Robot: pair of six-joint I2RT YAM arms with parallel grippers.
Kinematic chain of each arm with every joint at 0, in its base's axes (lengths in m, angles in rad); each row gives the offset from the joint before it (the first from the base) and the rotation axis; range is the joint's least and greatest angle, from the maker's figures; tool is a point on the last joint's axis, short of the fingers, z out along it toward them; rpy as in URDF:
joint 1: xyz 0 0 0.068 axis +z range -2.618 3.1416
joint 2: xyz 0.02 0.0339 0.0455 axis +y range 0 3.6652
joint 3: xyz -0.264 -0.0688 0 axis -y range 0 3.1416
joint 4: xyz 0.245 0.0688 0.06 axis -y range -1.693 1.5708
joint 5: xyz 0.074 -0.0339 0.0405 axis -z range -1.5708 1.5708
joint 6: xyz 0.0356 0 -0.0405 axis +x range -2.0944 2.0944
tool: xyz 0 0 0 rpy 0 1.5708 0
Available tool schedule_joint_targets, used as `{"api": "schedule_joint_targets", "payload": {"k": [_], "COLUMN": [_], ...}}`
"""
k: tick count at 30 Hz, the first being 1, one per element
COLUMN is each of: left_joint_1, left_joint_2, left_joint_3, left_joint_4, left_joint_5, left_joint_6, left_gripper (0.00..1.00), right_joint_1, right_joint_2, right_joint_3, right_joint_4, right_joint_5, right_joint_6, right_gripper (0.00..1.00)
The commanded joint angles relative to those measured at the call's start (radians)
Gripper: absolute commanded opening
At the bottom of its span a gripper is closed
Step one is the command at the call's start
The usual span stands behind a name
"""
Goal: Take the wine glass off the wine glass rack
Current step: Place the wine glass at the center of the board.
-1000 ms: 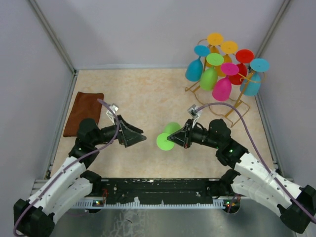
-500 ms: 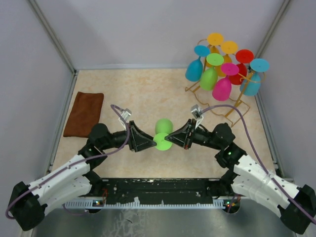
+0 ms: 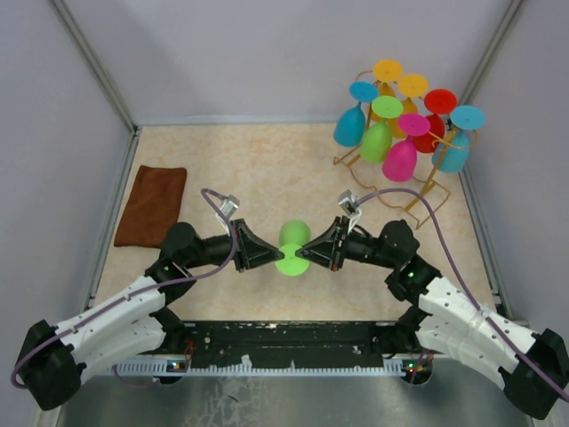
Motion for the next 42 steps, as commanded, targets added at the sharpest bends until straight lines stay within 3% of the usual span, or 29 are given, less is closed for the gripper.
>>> {"api": "schedule_joint_targets", "payload": {"k": [1,7,11,21,29,32,35,37,40,42], "left_joint_1": [-0.011,-0.011,-0.011,-0.013,-0.013,-0.013,-0.013,-0.013,-0.013,-0.013], "left_joint_2": [-0.020,-0.085,-0.110,-0.118,-0.120,-0.119,-0.120,-0.123,-0.140,-0.165], "left_joint_3": [0.018,0.029,0.034,0.034,0.034,0.035,0.038,0.049,0.095,0.123], "left_joint_4": [0.000,-0.056,-0.078,-0.083,-0.083,-0.082,-0.088,-0.119,-0.234,-0.317], "left_joint_5": [0.021,-0.030,-0.063,-0.081,-0.097,-0.100,-0.098,-0.104,-0.148,-0.199], "left_joint_6": [0.044,0.088,0.108,0.110,0.111,0.109,0.114,0.127,0.164,0.189], "left_gripper": [0.00,0.00,0.00,0.00,0.00,0.00,0.00,0.16,0.54,0.71], "right_joint_1": [0.009,0.008,0.009,0.030,0.045,0.049,0.065,0.095,0.164,0.209], "right_joint_2": [-0.018,-0.036,-0.037,0.014,0.063,0.060,0.059,0.054,0.034,0.021], "right_joint_3": [0.044,0.094,0.098,0.057,0.072,0.073,0.066,0.063,0.060,0.037], "right_joint_4": [0.010,-0.225,-0.229,0.060,0.032,0.028,0.024,-0.009,-0.098,-0.135], "right_joint_5": [-0.043,-0.069,-0.125,-0.153,-0.147,-0.125,-0.102,-0.061,0.058,0.156], "right_joint_6": [-0.033,-0.110,-0.099,0.045,0.017,0.010,-0.009,-0.058,-0.176,-0.277], "right_gripper": [0.04,0.34,0.40,0.22,0.18,0.00,0.00,0.00,0.00,0.00]}}
